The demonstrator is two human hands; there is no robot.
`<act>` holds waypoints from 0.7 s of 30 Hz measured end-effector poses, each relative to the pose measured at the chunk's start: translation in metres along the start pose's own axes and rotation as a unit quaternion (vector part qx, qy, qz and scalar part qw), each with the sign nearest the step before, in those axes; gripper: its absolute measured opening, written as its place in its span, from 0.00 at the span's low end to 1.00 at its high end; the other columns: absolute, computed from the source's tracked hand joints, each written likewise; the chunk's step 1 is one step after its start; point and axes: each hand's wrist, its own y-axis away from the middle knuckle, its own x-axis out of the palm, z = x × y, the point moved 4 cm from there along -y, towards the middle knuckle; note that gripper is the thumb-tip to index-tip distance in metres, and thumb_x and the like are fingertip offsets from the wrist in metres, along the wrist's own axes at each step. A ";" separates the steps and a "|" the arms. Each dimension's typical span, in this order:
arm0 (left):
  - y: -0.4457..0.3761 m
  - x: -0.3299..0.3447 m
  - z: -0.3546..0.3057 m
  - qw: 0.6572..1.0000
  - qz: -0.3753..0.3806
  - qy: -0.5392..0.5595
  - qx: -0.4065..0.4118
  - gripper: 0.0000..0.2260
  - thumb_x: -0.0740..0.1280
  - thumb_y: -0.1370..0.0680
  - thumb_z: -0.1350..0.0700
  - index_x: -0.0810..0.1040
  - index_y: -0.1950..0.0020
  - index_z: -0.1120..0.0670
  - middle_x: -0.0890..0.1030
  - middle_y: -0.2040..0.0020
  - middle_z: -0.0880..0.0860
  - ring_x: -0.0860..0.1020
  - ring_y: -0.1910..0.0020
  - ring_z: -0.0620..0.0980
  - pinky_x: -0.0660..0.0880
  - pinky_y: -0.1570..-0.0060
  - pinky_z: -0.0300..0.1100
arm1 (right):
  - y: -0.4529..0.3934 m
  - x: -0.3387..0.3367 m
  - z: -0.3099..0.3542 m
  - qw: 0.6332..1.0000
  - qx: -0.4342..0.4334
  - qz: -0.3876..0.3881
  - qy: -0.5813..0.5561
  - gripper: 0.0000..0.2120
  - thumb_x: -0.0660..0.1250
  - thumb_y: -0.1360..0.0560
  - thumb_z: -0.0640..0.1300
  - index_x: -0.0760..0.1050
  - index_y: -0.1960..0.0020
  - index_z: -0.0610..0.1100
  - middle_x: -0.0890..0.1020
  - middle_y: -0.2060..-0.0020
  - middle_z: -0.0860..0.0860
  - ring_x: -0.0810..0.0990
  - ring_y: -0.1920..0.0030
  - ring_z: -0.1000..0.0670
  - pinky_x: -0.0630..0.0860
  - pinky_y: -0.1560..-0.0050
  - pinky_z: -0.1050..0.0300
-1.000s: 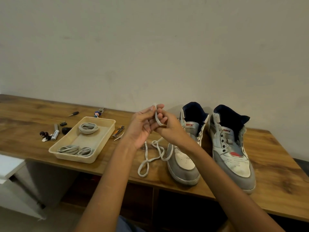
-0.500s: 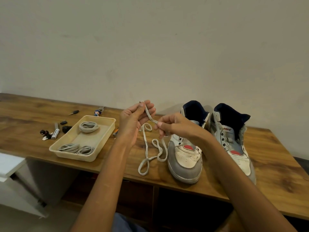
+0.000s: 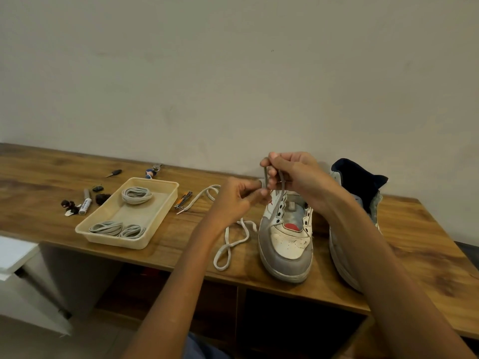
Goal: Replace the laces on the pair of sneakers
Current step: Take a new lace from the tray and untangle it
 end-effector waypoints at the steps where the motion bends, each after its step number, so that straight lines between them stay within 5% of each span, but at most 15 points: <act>1: 0.001 0.003 0.003 1.000 0.015 0.012 -0.021 0.08 0.65 0.24 0.65 0.81 0.58 0.55 0.82 0.68 0.44 0.80 0.64 0.38 0.74 0.61 0.30 | 0.001 -0.002 0.002 1.000 -0.008 -0.009 -0.001 0.12 0.59 0.19 0.44 0.78 0.56 0.40 0.76 0.72 0.52 0.74 0.70 0.54 0.77 0.62 0.61; 4: 0.004 0.006 0.002 0.990 0.063 0.098 -0.084 0.07 0.64 0.24 0.63 0.81 0.50 0.59 0.82 0.67 0.48 0.80 0.66 0.43 0.78 0.61 0.35 | 0.001 -0.012 0.008 0.998 -0.031 -0.050 -0.034 0.12 0.60 0.20 0.44 0.78 0.56 0.40 0.75 0.71 0.52 0.73 0.71 0.54 0.75 0.61 0.59; 8: 0.009 -0.001 -0.013 0.946 0.111 0.289 -0.092 0.08 0.66 0.29 0.56 0.84 0.58 0.57 0.78 0.70 0.48 0.76 0.71 0.42 0.79 0.62 0.39 | -0.003 -0.019 0.002 0.992 -0.048 -0.103 -0.063 0.12 0.61 0.20 0.46 0.77 0.59 0.42 0.74 0.73 0.53 0.71 0.73 0.55 0.72 0.62 0.59; 11: 0.011 -0.015 -0.019 0.881 0.148 0.446 -0.051 0.08 0.70 0.29 0.54 0.84 0.56 0.57 0.78 0.68 0.46 0.76 0.70 0.39 0.78 0.62 0.36 | -0.009 -0.021 -0.014 0.974 -0.072 -0.155 0.147 0.13 0.65 0.23 0.51 0.77 0.60 0.43 0.75 0.71 0.51 0.71 0.70 0.53 0.70 0.64 0.60; 13: 0.010 -0.021 -0.021 0.841 0.158 0.516 -0.029 0.07 0.71 0.28 0.55 0.83 0.54 0.58 0.79 0.67 0.46 0.77 0.68 0.39 0.78 0.60 0.35 | -0.014 -0.017 -0.023 0.909 -0.089 -0.159 0.375 0.13 0.67 0.25 0.54 0.76 0.56 0.43 0.76 0.67 0.53 0.72 0.67 0.55 0.70 0.64 0.61; 15: 0.007 -0.026 -0.018 0.842 0.094 0.530 -0.044 0.11 0.77 0.34 0.55 0.83 0.56 0.59 0.77 0.68 0.47 0.77 0.71 0.40 0.78 0.63 0.35 | -0.014 -0.007 -0.023 0.874 -0.117 -0.140 0.450 0.12 0.67 0.25 0.49 0.76 0.47 0.42 0.77 0.60 0.54 0.75 0.61 0.55 0.75 0.57 0.57; 17: 0.005 -0.029 -0.013 0.843 0.026 0.533 -0.064 0.16 0.81 0.42 0.56 0.84 0.58 0.60 0.77 0.69 0.49 0.77 0.72 0.41 0.79 0.65 0.36 | -0.012 0.008 -0.014 0.897 -0.159 -0.091 0.403 0.13 0.67 0.24 0.40 0.75 0.41 0.40 0.80 0.54 0.51 0.78 0.55 0.54 0.77 0.48 0.56; 21: 0.005 -0.028 -0.008 0.825 -0.028 0.557 -0.098 0.22 0.83 0.47 0.59 0.83 0.57 0.64 0.78 0.68 0.52 0.78 0.72 0.44 0.80 0.66 0.38 | -0.005 0.041 -0.006 0.962 -0.168 0.041 0.210 0.17 0.67 0.26 0.31 0.73 0.39 0.42 0.80 0.54 0.56 0.79 0.54 0.63 0.75 0.47 0.68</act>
